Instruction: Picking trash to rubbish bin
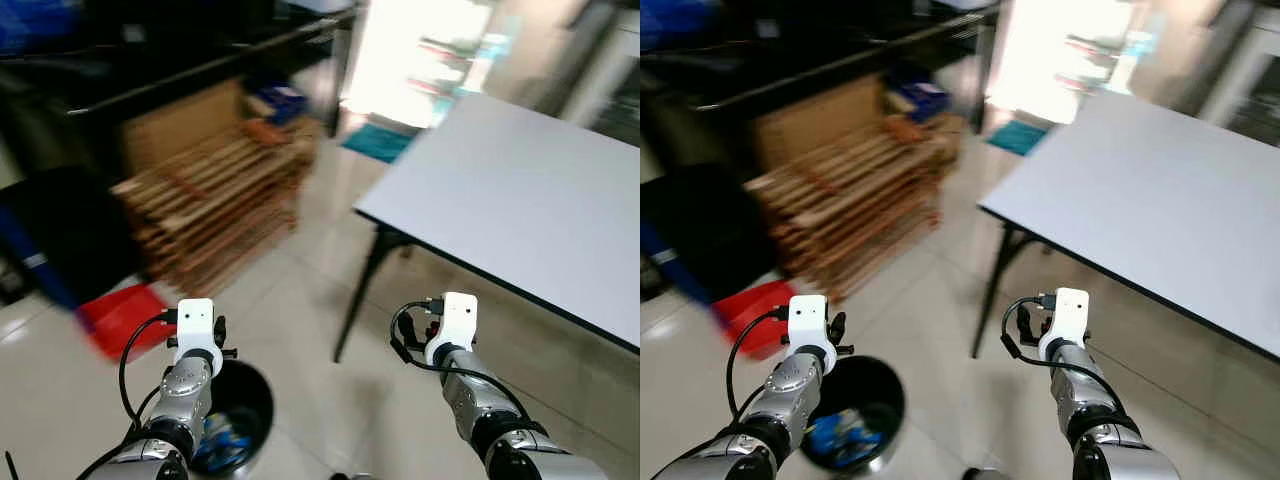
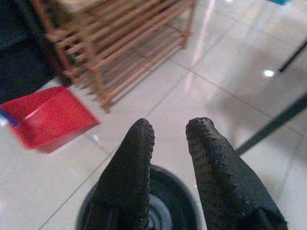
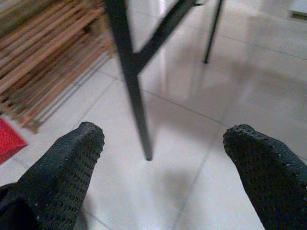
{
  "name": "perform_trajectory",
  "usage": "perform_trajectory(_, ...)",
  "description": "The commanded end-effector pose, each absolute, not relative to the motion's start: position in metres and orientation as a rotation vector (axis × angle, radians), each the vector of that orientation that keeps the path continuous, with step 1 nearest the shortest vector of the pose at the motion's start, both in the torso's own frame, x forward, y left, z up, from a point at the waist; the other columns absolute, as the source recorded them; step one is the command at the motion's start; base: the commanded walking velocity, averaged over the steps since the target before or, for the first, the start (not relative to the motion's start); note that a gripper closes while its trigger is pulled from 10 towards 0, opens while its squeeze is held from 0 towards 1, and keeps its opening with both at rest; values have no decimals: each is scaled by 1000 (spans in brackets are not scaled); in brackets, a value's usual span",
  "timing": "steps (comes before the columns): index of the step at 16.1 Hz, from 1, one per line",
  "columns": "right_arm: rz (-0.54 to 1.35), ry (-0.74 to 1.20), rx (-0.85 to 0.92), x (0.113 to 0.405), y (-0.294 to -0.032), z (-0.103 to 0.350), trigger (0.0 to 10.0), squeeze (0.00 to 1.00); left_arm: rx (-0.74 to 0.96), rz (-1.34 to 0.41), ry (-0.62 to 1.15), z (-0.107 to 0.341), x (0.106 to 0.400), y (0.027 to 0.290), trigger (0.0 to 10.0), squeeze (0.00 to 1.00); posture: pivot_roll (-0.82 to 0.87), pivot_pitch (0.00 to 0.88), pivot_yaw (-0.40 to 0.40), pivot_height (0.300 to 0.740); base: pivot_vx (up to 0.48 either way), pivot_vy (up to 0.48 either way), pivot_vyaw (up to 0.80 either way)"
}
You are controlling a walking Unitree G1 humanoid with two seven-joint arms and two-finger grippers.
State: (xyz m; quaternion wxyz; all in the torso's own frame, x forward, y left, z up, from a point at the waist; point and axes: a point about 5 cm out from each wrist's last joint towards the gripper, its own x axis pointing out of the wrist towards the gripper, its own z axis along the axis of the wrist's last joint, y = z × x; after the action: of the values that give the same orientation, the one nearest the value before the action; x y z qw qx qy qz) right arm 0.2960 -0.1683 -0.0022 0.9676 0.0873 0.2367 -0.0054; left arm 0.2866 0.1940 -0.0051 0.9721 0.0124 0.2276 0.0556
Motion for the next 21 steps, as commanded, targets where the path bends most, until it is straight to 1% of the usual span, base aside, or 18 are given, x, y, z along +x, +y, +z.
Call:
perform_trajectory(1, -19, 495, 184, 296, -171, -3, 10000, 0, 35, 110, 476, -8, 285, 192, 10000, 0, 47, 4, -91, 740, 0, 0, -781)
perform_trajectory(7, -11, 499, 190, 296, -170, -3, 10000, 0, 32, 114, 470, -6, 286, 194, 10000, 0, 46, 5, -92, 740, 0, 0, -781)
perform_trajectory(10, -15, 495, 192, 296, -171, -3, 10000, 0, 34, 117, 468, -6, 286, 192, 10000, 0, 44, 3, -91, 740, 0, -480, -771)
perform_trajectory(18, -20, 484, 200, 297, -171, -2, 10000, 0, 24, 125, 460, -5, 287, 194, 10000, 0, 46, 6, -93, 740, 0, -480, 0)
perform_trajectory(21, -15, 494, 200, 296, -169, -3, 10000, 0, 23, 119, 457, -5, 287, 192, 10000, 0, 46, 6, -93, 740, 0, -480, -775)
